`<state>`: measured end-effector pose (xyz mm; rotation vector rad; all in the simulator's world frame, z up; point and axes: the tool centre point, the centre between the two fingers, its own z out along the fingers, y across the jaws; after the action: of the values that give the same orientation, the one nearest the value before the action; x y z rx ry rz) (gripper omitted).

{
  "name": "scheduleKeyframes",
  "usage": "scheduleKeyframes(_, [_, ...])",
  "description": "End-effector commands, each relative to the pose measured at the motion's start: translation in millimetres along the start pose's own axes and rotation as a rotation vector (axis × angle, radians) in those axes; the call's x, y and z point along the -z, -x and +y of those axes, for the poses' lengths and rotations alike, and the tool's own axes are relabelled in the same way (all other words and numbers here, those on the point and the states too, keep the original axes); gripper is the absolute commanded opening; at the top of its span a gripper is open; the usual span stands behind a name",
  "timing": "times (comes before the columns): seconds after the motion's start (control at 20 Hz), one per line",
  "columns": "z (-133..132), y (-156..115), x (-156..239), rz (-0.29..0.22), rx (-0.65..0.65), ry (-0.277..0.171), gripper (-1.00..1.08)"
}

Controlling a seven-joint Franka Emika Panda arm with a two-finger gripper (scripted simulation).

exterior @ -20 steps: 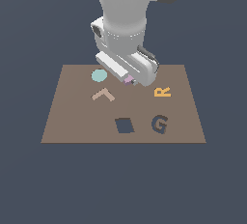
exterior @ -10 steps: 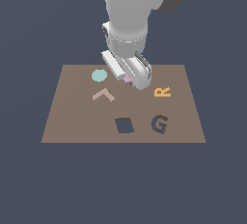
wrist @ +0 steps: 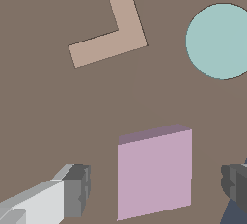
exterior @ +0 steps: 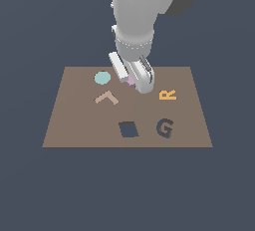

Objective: Insert a designated object into the corresponding slot on a board.

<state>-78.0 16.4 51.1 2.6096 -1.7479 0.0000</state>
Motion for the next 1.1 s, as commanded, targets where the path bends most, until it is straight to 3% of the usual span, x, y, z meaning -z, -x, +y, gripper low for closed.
scheduleKeyframes(0.0, [0.0, 0.7, -1.0, 0.0, -0.012, 0.0, 1.0])
scheduleKeyframes(0.7, [0.2, 1.1, -21.2, 0.0, -0.012, -0.001, 1.0])
scheduleKeyframes(0.75, [0.2, 1.1, -21.2, 0.0, -0.012, -0.001, -1.0])
scheduleKeyframes(1.05, [0.2, 1.1, -21.2, 0.0, -0.012, -0.001, -1.0])
